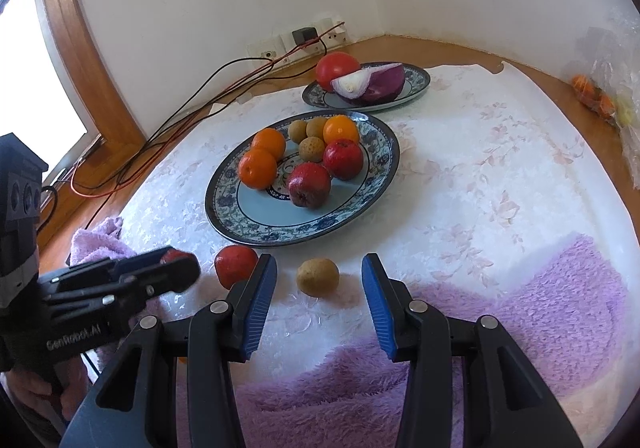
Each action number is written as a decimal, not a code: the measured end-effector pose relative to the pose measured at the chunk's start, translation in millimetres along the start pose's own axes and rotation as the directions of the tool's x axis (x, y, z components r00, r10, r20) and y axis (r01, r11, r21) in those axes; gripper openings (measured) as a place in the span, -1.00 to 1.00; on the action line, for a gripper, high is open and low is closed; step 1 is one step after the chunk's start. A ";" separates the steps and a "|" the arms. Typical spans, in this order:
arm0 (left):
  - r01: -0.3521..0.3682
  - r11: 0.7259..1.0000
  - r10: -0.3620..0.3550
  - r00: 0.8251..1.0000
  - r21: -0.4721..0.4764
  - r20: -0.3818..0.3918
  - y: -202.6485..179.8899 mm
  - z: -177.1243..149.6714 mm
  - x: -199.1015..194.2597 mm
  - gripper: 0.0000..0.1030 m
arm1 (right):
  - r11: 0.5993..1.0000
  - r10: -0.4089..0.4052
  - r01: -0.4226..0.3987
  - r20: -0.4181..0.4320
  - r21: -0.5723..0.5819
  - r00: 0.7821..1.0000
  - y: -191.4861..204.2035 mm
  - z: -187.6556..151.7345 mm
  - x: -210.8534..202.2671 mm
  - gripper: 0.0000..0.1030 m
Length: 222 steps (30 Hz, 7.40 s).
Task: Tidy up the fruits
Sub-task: 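Grasp the dark red pomegranate with the left tool while the right tool grasps a longan, then carry the pomegranate and longan onto the blue plate with both tools, then open both tools to release the pomegranate and longan on the plate, then withdraw both tools toward the last red apple and orange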
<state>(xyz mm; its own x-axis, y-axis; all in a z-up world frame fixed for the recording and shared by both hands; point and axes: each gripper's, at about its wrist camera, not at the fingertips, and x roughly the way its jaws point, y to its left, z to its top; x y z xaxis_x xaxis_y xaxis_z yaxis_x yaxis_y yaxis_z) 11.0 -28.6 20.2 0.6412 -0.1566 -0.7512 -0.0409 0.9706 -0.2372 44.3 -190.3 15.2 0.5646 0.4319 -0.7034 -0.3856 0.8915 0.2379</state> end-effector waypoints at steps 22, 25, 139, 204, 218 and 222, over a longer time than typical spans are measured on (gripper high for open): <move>0.021 0.999 -0.021 1.000 -0.030 -0.006 12.4 -2.5 8.3 -0.33 | 0.999 -0.032 0.032 -0.009 -0.012 0.999 6.2 -7.6 11.9 -0.30; 0.021 0.999 -0.022 1.000 -0.027 -0.005 12.0 -2.9 8.3 -0.33 | 0.999 -0.039 0.039 -0.008 -0.006 0.999 5.2 -7.6 12.0 -0.35; -0.001 0.999 0.001 1.000 0.039 -0.005 -12.0 55.8 56.5 -0.33 | 1.000 -0.003 0.003 0.006 -0.004 1.000 -17.6 47.9 38.8 -0.49; 0.054 0.998 -0.051 0.997 0.042 -0.062 -36.3 11.3 14.8 -0.24 | 0.999 -0.039 0.038 0.026 0.036 0.999 -11.7 -1.5 -5.8 -0.14; 0.046 0.997 -0.041 0.997 0.058 -0.072 -45.2 10.7 23.7 -0.24 | 0.998 -0.033 0.033 0.014 0.051 0.999 -16.8 -4.8 -1.4 -0.14; 0.042 0.998 -0.038 0.997 0.054 -0.069 -45.1 11.8 25.9 -0.24 | 0.998 -0.033 0.033 0.011 0.051 0.999 -17.1 -5.5 -0.5 -0.14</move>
<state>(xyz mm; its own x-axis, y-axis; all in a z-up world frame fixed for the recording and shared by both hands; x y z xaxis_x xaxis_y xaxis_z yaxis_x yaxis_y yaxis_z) 38.5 -74.2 18.7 0.5880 -0.2055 -0.7823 0.0271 0.9716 -0.2349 46.6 -206.5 7.8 0.5853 0.4036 -0.7032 -0.3290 0.9109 0.2490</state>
